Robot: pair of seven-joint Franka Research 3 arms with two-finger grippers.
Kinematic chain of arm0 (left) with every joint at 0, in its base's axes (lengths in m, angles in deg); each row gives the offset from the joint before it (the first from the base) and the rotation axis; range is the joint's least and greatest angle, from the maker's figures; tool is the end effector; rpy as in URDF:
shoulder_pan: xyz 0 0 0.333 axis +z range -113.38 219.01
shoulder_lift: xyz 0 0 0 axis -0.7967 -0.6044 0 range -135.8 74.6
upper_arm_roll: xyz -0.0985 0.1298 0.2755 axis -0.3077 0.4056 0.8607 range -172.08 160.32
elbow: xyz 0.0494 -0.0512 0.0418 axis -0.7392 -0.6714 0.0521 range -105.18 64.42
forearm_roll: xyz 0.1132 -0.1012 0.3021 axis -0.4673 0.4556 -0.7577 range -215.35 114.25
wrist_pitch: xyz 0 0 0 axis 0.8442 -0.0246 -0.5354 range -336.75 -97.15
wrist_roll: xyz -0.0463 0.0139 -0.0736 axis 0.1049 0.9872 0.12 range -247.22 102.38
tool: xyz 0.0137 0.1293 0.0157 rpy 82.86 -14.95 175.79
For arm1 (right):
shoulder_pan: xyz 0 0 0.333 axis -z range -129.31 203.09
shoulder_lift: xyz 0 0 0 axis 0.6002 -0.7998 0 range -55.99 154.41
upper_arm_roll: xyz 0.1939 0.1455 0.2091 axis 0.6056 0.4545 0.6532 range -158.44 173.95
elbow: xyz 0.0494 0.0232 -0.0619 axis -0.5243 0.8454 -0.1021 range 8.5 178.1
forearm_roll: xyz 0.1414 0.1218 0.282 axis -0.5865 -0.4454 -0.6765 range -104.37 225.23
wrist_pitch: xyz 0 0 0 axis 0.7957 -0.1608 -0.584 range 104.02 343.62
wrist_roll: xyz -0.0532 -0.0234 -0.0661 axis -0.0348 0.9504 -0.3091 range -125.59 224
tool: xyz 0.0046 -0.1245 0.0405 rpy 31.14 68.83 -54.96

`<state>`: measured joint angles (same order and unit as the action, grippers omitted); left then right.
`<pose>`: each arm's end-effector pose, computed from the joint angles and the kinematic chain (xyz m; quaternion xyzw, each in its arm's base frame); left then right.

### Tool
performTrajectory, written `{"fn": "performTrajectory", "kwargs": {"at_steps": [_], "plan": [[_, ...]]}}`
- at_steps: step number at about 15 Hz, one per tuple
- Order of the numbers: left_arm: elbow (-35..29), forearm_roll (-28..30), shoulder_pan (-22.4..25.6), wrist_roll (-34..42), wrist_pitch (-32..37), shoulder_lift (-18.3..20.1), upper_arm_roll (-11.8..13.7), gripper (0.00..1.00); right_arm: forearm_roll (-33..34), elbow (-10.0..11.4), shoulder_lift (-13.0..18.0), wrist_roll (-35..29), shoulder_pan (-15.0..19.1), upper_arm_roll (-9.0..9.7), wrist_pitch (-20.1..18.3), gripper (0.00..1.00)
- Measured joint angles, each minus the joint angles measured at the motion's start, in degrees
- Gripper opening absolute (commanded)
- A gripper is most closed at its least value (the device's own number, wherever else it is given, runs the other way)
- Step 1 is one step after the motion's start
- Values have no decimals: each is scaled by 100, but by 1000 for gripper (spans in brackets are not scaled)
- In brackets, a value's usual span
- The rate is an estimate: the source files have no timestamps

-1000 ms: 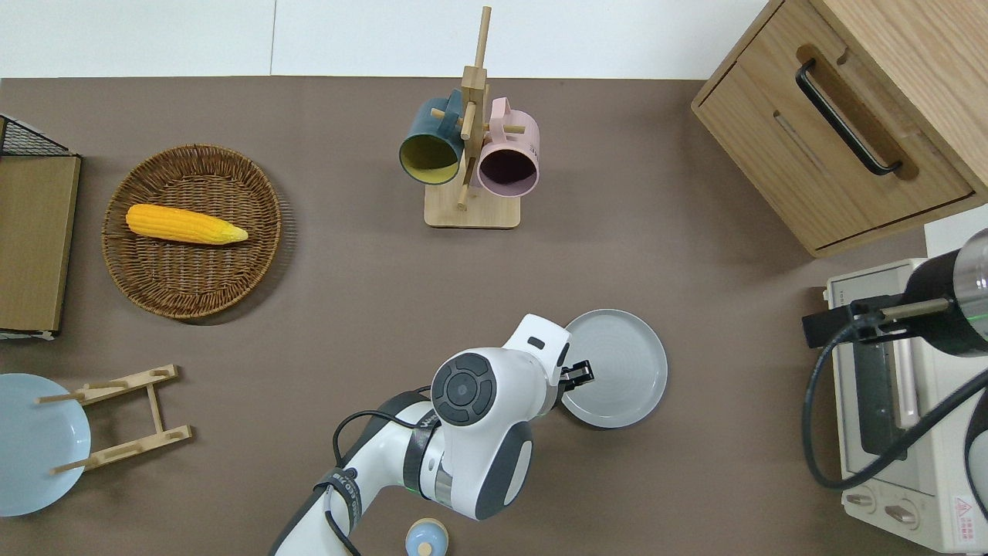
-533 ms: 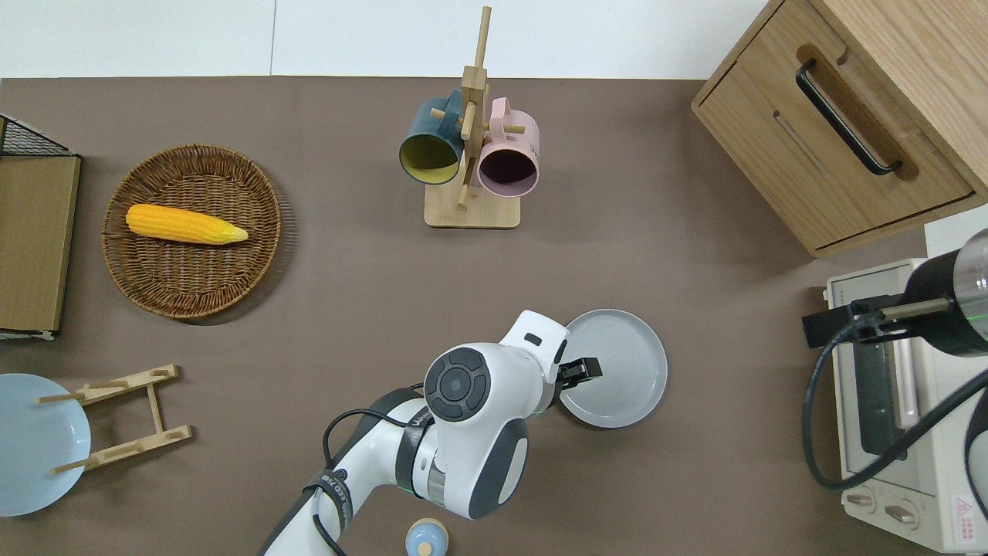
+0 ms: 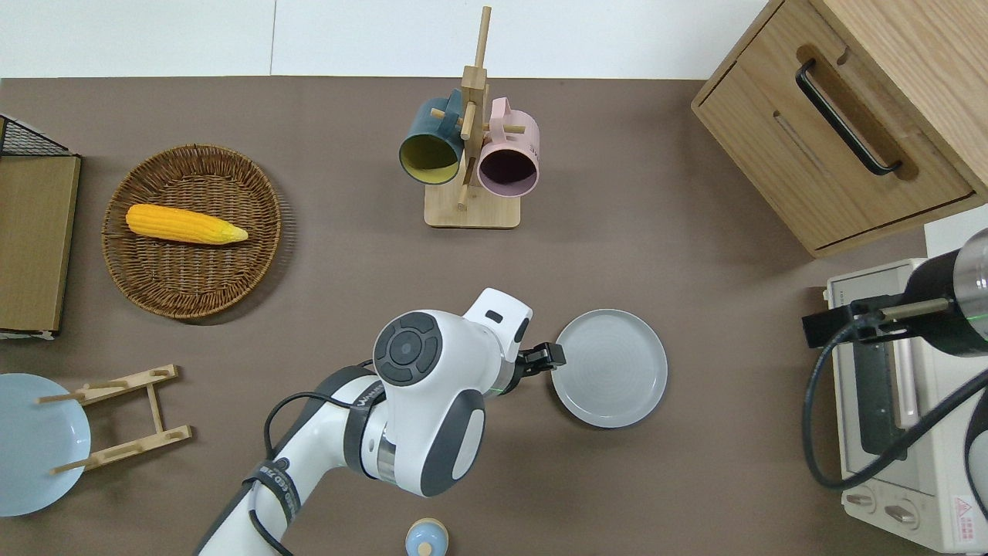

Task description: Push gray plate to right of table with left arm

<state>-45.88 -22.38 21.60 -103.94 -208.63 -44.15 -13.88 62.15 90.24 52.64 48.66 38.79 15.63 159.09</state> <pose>0.4292 -0.3622 0.3575 0.9744 0.1051 -0.0698 0.1859 0.4576 0.0459 0.6302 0.9979 0.0451 -0.0406 0.0213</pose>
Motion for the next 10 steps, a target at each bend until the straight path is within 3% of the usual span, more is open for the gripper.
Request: {"fn": "performTrajectory", "kwargs": {"at_steps": [6,10], "plan": [[-11,-959,507,140,971,603,286,991,0,0,0,0,0,0,0,996],[0,-1132,797,1166,1630,905,836,991,0,0,0,0,0,0,0,996]]}}
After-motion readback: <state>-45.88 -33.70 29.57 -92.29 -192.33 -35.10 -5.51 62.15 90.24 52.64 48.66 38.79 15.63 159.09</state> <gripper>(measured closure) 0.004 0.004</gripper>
